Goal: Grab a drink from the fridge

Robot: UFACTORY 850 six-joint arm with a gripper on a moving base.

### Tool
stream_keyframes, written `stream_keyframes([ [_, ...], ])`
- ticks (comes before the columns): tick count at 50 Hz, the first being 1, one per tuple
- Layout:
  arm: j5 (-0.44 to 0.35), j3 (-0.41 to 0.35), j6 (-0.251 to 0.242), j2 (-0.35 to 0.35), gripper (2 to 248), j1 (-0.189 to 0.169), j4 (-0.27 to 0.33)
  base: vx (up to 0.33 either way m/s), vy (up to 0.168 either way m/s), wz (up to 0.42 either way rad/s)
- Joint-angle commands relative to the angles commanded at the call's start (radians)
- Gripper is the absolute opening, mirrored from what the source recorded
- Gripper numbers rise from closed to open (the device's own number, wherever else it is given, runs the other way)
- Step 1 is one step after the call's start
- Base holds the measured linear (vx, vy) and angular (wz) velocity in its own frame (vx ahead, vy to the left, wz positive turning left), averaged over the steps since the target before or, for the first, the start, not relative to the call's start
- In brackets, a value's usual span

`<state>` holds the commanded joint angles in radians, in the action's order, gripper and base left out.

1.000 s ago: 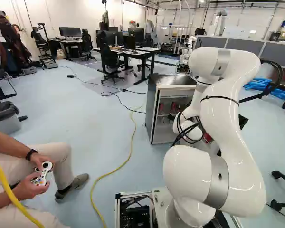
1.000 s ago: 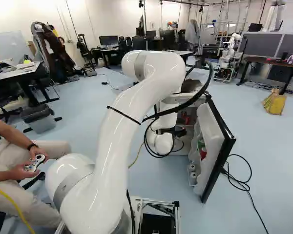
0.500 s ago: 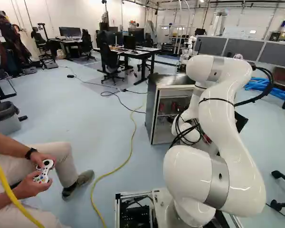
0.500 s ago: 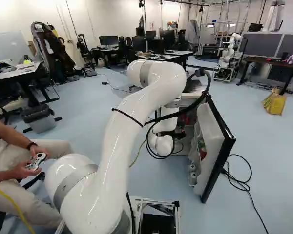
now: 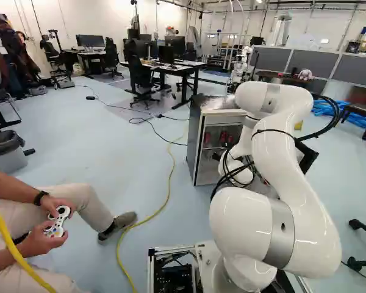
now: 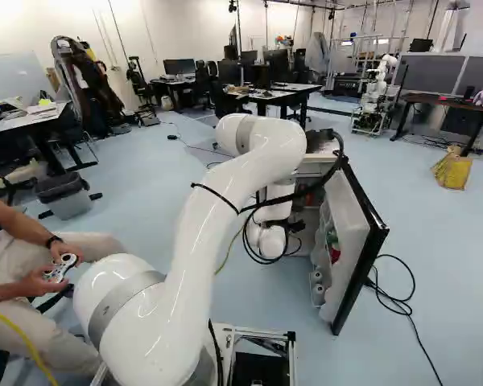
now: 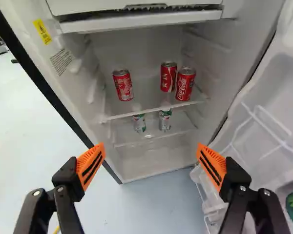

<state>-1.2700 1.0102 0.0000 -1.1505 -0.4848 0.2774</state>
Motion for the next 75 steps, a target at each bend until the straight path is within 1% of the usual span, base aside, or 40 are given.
stream_keyframes([
  [32,0.132,0.116,0.0,-0.059,247,0.018,-0.008,0.0,0.0,0.0],
  [58,0.243,0.164,0.0,-0.038,247,0.025,-0.024,0.0,0.0,0.0],
  [75,0.309,0.23,0.0,-0.067,247,0.03,-0.033,0.0,0.0,0.0],
])
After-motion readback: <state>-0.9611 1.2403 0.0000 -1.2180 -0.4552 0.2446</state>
